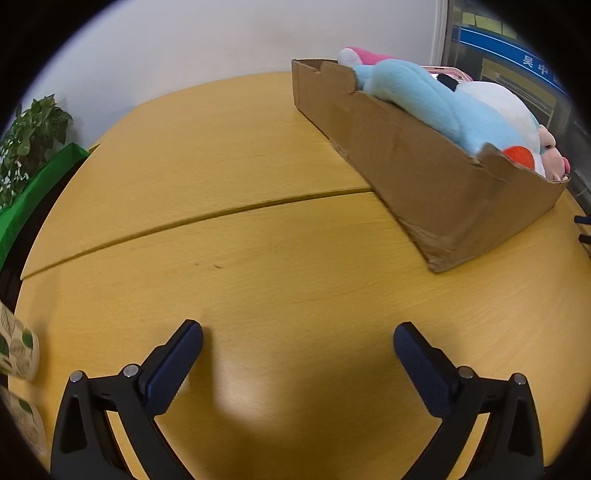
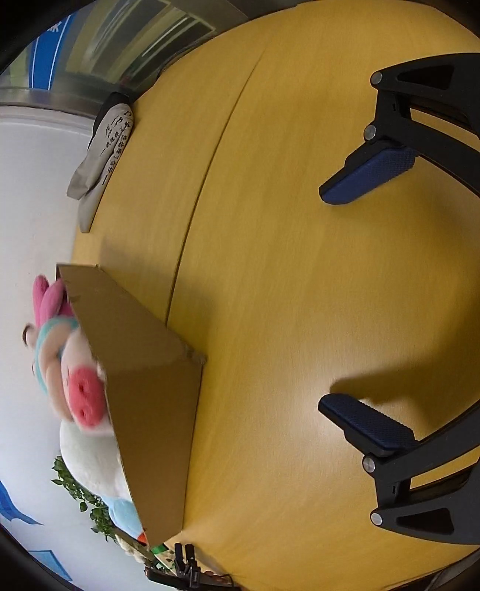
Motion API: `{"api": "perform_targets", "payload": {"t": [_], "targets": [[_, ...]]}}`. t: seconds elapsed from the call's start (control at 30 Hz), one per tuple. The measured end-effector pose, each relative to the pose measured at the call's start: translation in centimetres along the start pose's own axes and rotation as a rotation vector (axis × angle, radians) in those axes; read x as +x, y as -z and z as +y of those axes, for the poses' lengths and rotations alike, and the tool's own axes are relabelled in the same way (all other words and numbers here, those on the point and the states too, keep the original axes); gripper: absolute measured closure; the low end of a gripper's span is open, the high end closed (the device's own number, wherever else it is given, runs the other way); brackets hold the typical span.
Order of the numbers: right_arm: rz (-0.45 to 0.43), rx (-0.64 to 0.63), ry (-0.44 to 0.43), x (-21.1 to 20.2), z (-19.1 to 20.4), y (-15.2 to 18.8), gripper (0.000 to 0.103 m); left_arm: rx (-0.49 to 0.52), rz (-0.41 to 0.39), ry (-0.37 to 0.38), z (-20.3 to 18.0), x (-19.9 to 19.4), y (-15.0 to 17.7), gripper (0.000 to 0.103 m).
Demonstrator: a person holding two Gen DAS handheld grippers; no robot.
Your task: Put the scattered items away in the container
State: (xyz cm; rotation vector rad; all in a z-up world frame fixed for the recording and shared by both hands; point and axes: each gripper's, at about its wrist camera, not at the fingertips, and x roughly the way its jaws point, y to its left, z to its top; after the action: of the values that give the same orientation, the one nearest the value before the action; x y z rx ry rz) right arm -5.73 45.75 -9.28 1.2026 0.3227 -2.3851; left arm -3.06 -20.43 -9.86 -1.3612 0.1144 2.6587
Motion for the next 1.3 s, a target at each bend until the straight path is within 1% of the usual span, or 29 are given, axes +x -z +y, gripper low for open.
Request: {"api": "perform_targets", "payload": {"t": [0.07,0.13,0.47,0.63,0.77,0.93,1.3], "targets": [[0.000,-0.002,-0.003,0.1,-0.9,0.0,0.000,0.016,-0.001,0.012,0.7,-0.1,-0.1,0.000],[0.001,-0.008,-0.007,0.1,-0.8,-0.2,0.000,0.027,-0.001,0.021,1.1,-0.1,-0.1,0.000],[0.007,-0.043,-0.033,0.1,-0.5,-0.8,0.000,0.030,-0.002,0.021,0.9,-0.1,-0.2,0.000],[0.003,-0.158,-0.114,0.2,1.0,-1.0,0.000,0.027,-0.002,0.023,1.1,-0.1,-0.3,0.000],[0.002,-0.196,-0.143,0.5,0.8,-1.1,0.000,0.046,-0.002,0.035,1.2,-0.1,-0.4,0.000],[0.000,-0.219,-0.150,0.4,0.8,-1.0,0.000,0.063,-0.002,0.045,1.5,-0.1,-0.6,0.000],[0.000,-0.214,-0.148,0.7,0.9,-1.2,0.000,0.068,-0.002,0.047,1.8,-0.2,-1.1,0.000]]}}
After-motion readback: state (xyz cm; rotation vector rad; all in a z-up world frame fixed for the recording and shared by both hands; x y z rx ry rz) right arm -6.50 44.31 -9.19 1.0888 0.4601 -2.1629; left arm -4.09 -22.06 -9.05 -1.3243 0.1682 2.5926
